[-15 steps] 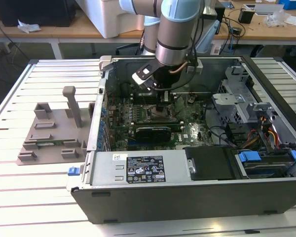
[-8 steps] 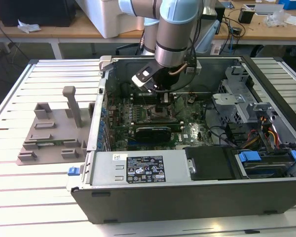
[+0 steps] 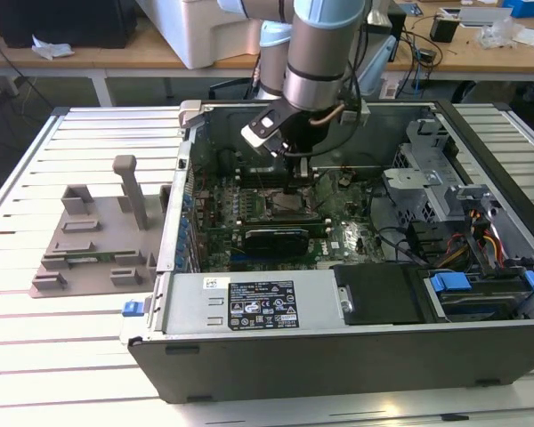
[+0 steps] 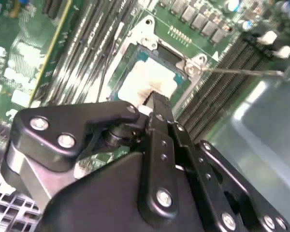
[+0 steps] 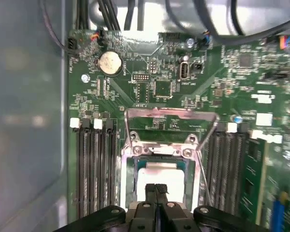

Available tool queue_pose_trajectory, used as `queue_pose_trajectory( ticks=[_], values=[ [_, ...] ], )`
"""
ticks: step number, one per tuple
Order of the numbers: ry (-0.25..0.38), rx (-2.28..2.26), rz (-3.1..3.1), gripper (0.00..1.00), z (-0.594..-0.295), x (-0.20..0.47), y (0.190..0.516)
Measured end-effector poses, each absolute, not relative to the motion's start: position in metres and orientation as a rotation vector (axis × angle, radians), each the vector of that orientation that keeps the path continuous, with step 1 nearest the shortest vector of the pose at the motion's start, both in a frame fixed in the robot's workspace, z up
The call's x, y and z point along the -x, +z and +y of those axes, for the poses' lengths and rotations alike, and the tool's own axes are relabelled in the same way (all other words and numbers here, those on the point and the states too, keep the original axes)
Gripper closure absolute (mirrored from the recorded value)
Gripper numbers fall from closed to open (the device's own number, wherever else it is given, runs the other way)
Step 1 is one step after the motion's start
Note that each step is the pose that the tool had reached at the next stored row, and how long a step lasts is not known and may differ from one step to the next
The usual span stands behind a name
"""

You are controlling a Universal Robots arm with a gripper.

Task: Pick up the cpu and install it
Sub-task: 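Place the cpu into insertion slot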

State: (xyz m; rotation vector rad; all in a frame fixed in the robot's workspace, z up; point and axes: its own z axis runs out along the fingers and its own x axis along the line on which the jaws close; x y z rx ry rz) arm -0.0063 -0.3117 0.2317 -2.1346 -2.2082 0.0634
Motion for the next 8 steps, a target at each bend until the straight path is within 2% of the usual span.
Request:
queue_pose_trajectory(
  ticks=[8],
  values=[
    [0.063, 2.135, -2.208, 0.89, -0.312, 0.006, 0.276]
  ],
)
